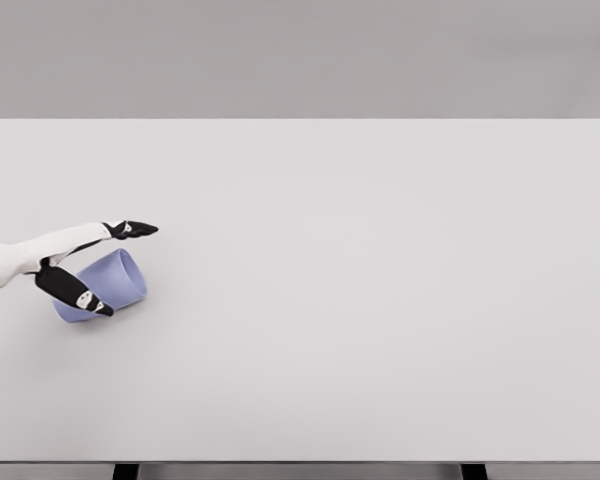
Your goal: Flip the cup with left arm and place it on the table
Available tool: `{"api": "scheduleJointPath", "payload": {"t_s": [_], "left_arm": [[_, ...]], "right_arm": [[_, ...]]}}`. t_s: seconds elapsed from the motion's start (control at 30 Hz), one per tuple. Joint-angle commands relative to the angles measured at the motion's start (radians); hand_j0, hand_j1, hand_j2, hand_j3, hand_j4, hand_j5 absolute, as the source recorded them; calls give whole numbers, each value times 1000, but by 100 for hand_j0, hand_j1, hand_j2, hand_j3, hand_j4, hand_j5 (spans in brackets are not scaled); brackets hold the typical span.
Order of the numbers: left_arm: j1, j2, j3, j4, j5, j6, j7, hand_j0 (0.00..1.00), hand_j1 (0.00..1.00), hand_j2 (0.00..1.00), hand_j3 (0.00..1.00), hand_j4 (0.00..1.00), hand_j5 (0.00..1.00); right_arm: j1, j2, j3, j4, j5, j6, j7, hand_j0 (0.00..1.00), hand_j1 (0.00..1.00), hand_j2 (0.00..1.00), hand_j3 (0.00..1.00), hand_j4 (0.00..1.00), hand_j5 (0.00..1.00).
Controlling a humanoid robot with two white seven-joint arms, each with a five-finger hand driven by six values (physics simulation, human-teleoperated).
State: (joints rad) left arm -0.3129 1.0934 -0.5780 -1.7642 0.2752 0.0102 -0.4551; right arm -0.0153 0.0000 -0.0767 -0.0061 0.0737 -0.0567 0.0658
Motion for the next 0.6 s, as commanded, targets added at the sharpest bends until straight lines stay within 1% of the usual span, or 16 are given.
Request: {"api": "scheduleJointPath", "payload": {"t_s": [0.0,0.13,0.4,0.47,0.57], "left_arm": [[0,-9,-3,0,-5,11,-1,100,100,100,100,100,100],[0,-33,-11,0,-39,33,-1,100,100,100,100,100,100],[0,-41,-13,0,-50,60,-1,100,100,100,100,100,100],[0,-49,-16,0,-71,68,4,100,100,100,100,100,100],[0,-58,-16,0,-76,82,4,100,100,100,100,100,100]], "right_arm": [[0,0,0,0,0,0,0,100,100,100,100,100,100],[0,0,0,0,0,0,0,100,100,100,100,100,100],[0,0,0,0,0,0,0,100,100,100,100,100,100],[0,0,0,0,0,0,0,100,100,100,100,100,100],[0,0,0,0,0,0,0,100,100,100,100,100,100]]}}
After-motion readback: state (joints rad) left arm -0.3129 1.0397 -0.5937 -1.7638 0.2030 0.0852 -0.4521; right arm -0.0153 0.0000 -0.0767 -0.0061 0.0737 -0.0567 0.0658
